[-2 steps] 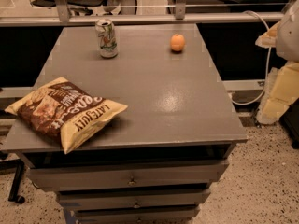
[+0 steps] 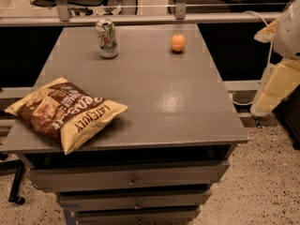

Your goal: Move orange near 7up can

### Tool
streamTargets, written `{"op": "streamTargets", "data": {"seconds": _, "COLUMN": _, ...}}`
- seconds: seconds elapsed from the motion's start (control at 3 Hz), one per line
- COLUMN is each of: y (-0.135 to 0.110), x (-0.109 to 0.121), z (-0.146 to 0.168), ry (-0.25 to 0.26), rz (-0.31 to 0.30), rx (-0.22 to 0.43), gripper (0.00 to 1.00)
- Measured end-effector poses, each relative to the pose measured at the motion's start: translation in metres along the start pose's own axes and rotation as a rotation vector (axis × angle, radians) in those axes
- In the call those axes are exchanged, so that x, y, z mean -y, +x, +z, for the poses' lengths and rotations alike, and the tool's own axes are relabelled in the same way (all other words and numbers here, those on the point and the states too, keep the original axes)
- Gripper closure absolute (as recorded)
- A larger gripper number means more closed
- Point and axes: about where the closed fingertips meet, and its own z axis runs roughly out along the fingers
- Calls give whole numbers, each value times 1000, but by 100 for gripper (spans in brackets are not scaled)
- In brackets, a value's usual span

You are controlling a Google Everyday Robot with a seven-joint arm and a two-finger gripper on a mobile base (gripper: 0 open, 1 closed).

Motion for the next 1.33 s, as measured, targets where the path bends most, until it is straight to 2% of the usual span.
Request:
{"op": "streamTargets", "data": {"seconds": 0.33, "y": -5, "x": 48, "z": 31, "ry": 74, "rz": 56, "rx": 112, "gripper": 0}}
{"op": "streamTargets", "data": {"seconds": 0.67, "y": -26, "x": 104, "z": 60, "ry": 139, "rz": 113, "rx": 253, "gripper": 0}}
{"op": "streamTargets", "data": {"seconds": 1.0, "y": -52, "x": 155, "z": 89, "ry": 165, "rz": 189, "rx": 398, "gripper": 0}}
{"op": "streamTargets", "data": {"seconds": 1.33, "y": -73, "x": 194, "z": 121, "ry": 165, "rz": 253, "rx": 483, "gripper": 0}}
